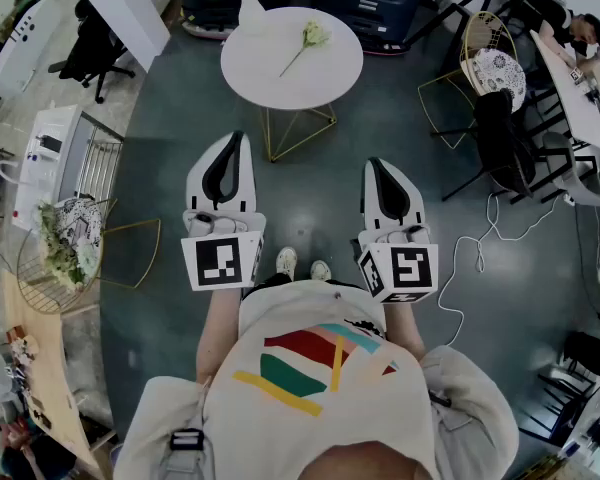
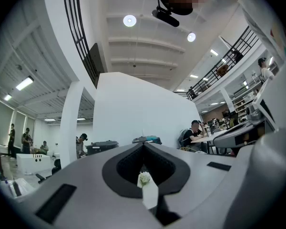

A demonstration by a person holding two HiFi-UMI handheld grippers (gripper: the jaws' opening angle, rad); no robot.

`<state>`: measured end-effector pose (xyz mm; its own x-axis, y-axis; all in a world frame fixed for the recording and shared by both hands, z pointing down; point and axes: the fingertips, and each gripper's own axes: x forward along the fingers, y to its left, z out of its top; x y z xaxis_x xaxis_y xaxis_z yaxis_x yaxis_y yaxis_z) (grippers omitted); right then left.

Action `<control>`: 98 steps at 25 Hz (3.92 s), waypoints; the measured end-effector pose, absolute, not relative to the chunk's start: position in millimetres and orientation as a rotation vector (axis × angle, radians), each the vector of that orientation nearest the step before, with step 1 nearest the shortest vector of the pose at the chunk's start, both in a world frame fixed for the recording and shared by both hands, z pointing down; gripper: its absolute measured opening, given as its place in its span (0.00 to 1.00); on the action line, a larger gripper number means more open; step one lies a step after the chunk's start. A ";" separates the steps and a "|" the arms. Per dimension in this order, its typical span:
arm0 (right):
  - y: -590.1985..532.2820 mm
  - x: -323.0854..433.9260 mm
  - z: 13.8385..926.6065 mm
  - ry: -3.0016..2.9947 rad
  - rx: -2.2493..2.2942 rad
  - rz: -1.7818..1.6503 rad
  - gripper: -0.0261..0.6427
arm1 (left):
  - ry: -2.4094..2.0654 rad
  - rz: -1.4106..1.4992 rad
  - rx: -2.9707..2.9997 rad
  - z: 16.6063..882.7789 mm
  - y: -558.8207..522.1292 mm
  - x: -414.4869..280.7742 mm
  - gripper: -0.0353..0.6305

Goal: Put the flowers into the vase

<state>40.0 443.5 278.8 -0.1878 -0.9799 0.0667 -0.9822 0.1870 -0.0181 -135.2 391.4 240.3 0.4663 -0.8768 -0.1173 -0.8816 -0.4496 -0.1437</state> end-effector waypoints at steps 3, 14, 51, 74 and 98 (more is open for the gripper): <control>443.0 35.9 281.4 -2.384 1.974 0.087 0.06 | 1.538 0.028 -2.526 244.1 390.3 -141.2 0.06; 422.8 19.0 285.4 -2.294 2.022 0.010 0.06 | 1.561 0.054 -2.541 255.4 370.6 -175.3 0.06; 111.3 119.3 320.7 -2.273 2.059 0.181 0.06 | 1.476 -0.055 -2.657 280.1 51.7 -90.9 0.06; -48.2 56.4 307.1 -2.083 2.187 0.151 0.06 | 1.243 0.004 -2.873 300.2 -129.5 -112.7 0.06; -69.8 229.0 391.5 -1.982 2.158 0.434 0.06 | 1.184 -0.742 -3.077 490.4 -173.4 83.7 0.85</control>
<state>229.0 -69.8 391.5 0.0694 -0.9410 0.3312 -0.9933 -0.0959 -0.0642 83.7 -173.4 490.4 0.6629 -0.5771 0.4769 -0.6807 -0.7299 0.0629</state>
